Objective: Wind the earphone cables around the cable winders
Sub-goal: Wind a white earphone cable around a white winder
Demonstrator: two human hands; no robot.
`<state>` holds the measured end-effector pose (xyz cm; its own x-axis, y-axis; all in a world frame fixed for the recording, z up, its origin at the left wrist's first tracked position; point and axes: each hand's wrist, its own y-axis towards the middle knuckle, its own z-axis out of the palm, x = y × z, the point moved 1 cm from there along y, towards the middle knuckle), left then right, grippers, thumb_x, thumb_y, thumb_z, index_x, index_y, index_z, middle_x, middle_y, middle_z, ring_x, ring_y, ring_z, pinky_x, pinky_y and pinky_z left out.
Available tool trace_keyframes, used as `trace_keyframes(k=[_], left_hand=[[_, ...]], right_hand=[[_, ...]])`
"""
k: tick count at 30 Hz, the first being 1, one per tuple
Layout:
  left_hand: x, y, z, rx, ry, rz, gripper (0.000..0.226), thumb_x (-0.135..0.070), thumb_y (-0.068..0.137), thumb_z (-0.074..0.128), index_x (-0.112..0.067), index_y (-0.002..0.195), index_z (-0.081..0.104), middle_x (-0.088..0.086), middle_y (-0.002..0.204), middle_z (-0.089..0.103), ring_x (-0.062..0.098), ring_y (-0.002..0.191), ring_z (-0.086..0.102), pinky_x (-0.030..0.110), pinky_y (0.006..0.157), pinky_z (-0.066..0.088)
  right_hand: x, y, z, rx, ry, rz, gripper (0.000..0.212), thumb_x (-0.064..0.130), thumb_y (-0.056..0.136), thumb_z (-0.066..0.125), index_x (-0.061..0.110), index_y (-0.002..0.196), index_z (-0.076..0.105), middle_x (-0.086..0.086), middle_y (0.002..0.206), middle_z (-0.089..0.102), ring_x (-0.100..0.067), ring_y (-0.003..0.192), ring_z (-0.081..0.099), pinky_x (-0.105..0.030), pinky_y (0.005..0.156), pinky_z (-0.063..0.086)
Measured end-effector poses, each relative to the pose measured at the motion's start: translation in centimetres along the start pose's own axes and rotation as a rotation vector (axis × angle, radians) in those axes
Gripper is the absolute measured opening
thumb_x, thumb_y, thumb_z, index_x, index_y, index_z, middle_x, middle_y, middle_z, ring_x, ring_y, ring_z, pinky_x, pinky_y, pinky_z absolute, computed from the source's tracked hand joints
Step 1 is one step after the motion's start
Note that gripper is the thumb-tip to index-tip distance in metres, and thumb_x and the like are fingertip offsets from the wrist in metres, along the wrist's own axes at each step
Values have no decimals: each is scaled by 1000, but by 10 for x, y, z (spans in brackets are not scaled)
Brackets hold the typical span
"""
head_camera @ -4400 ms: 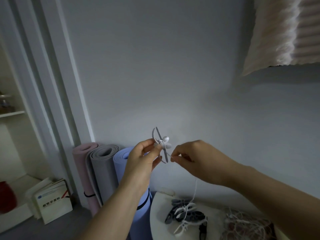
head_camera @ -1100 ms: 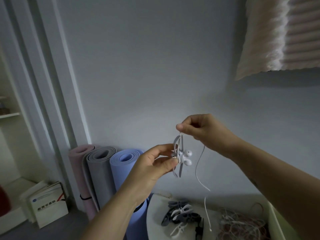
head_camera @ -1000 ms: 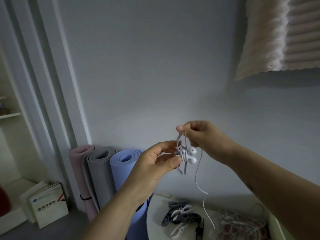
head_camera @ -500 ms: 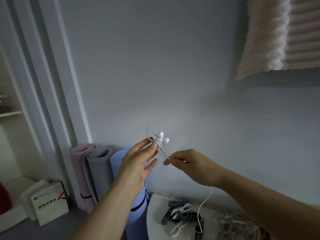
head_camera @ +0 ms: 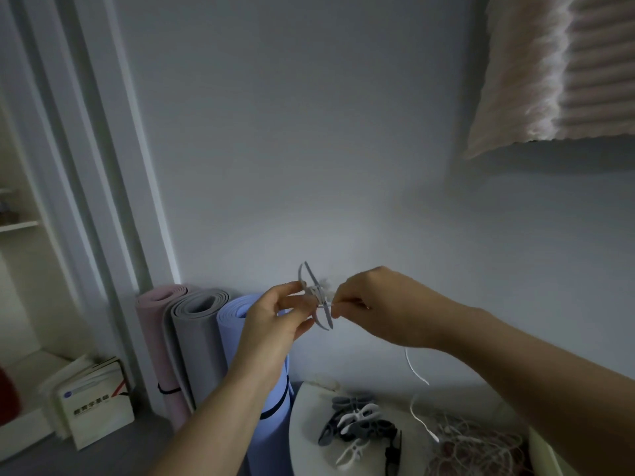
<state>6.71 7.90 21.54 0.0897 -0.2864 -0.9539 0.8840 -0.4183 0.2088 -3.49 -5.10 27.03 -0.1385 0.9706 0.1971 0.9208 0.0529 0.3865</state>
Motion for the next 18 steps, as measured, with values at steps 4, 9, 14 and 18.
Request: trace_keyframes(k=[4,9,14,18], left_hand=[[2,-8,4,115,185,63,20,-5,85,69,-23,94,67,-12,75,69,2,68,65,17,67,54],[-5,-17,7,307,183,119,24,-7,85,66,-21,104,69,-2,95,71,9,83,68,22,75,54],[-17,-24,15,380,140,202,38,-22,72,68,-17,109,67,8,109,70,21,95,69,27,79,55],[-25,-28,22,400,131,252,32,-15,74,74,-15,105,66,0,100,73,14,90,69,27,82,55]], right_hand=[[3,6,-23,-174,49,-26,22,30,93,55,15,89,71,2,78,66,-10,67,56,-31,66,49],[-4,6,-35,-278,305,97,22,29,93,58,13,83,70,22,49,54,6,51,49,-7,53,36],[-14,3,-21,-299,717,237,30,32,94,55,11,73,65,18,47,52,2,44,42,-8,48,33],[-16,4,-7,-173,883,227,27,27,89,61,2,79,67,-12,73,64,-19,70,55,-34,73,46]])
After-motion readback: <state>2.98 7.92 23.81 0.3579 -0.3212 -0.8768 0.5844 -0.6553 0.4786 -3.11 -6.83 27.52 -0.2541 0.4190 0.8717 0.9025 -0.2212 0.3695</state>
